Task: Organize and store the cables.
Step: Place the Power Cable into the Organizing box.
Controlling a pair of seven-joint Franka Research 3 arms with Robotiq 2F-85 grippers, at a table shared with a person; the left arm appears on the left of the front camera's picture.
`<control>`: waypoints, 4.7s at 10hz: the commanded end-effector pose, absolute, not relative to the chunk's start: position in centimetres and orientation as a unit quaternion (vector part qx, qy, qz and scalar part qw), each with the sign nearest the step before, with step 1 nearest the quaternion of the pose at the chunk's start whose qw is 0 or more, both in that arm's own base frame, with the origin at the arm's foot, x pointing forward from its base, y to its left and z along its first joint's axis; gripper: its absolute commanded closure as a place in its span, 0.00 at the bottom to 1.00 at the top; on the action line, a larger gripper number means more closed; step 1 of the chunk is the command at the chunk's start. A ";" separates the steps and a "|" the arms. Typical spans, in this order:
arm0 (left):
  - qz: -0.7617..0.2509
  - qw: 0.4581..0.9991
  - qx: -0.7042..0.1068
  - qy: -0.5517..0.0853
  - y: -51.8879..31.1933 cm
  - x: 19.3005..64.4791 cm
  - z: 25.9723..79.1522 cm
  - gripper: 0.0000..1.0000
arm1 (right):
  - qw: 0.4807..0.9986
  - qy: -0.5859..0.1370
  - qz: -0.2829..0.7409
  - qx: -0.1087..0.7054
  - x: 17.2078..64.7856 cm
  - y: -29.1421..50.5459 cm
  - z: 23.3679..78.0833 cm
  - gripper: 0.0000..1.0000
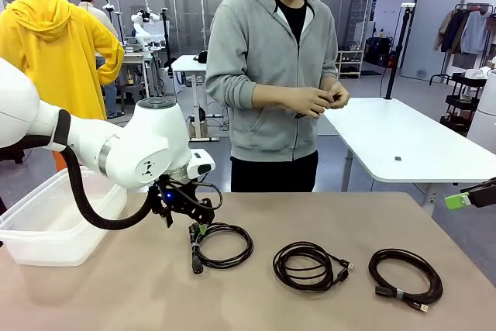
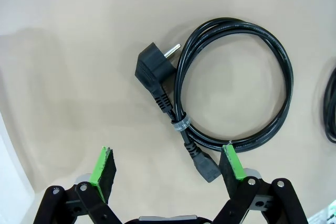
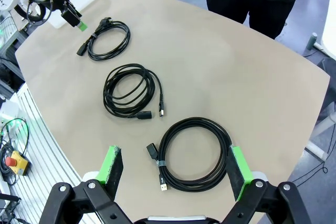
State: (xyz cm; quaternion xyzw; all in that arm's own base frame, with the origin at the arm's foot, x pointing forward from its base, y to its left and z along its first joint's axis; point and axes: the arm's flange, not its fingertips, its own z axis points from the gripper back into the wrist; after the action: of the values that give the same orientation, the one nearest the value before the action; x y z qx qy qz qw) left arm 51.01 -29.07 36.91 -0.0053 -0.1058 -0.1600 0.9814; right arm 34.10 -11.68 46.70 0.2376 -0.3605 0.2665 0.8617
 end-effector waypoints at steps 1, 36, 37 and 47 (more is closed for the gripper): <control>-0.163 0.981 -0.003 -0.106 -29.0 50.9 36.9 0.00 | 0.856 -0.367 0.273 0.241 34.2 -11.8 46.7 0.00; 0.025 0.997 -0.002 -0.078 -30.5 53.3 40.7 1.00 | 0.856 -0.367 0.273 0.241 34.2 -11.8 46.7 0.00; 0.025 0.997 -0.002 -0.078 -30.5 53.3 40.7 1.00 | 0.856 -0.367 0.273 0.241 34.2 -11.8 46.7 0.00; -0.068 0.994 -0.056 -0.061 -22.4 52.5 48.9 0.82 | 0.856 -0.367 0.273 0.241 34.2 -11.8 46.7 0.00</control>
State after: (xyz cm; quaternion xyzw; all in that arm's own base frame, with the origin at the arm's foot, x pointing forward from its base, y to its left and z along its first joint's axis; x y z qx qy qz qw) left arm 53.25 -25.44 47.41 -0.0382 -0.0669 -0.0617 0.9951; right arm 34.10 -11.67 46.72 0.2372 -0.3608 0.2660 0.8619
